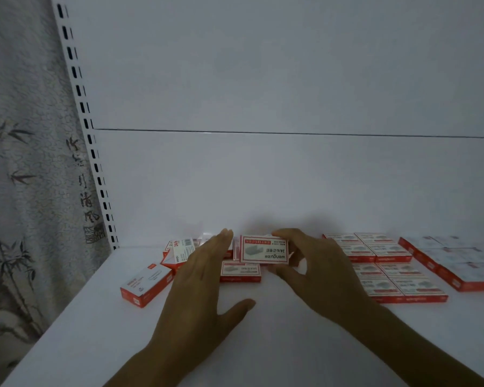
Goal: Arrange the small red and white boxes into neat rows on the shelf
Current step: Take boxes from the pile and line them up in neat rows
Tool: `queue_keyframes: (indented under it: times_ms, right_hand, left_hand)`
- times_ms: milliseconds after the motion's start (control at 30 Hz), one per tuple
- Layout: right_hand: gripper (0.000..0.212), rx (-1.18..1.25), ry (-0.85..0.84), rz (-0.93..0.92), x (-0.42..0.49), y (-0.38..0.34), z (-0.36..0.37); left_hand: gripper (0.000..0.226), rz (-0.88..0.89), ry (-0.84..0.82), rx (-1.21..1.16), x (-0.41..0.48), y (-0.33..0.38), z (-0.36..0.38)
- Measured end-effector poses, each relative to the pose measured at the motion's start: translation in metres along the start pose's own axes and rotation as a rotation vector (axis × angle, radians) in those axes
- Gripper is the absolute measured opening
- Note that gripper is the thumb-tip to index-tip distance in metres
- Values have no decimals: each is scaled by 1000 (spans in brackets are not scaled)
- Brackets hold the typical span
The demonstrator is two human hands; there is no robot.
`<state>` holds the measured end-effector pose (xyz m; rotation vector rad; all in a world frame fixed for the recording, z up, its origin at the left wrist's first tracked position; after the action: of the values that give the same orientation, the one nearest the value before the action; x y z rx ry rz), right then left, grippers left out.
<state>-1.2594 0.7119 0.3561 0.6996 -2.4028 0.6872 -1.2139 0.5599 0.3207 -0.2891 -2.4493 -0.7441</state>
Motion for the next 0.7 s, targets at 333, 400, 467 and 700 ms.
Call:
queue_keyframes:
  times_ms: [333, 400, 467, 700]
  right_hand:
    - [51, -170, 7, 31, -18, 63, -97]
    - [51, -168, 17, 45, -24, 81, -111]
    - [50, -157, 25, 48, -29, 97, -123]
    - [51, -132, 28, 30, -35, 142, -139]
  left_hand:
    - [101, 206, -143, 85, 26, 82, 40]
    - [100, 191, -131, 53, 36, 97, 52]
    - [99, 169, -131, 23, 43, 115, 67]
    - [96, 115, -153, -12, 60, 151, 119]
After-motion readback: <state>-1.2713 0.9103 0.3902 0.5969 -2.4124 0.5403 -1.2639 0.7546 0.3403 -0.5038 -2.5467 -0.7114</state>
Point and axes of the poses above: each hand's wrist, its own x-axis towards the middle knuckle, its own z-axis out of the palm, y = z × x, the point moved 10 cm from there along x, towards the middle knuckle, and after that the axes turned 1 degree about z, right-handed, at the moved point
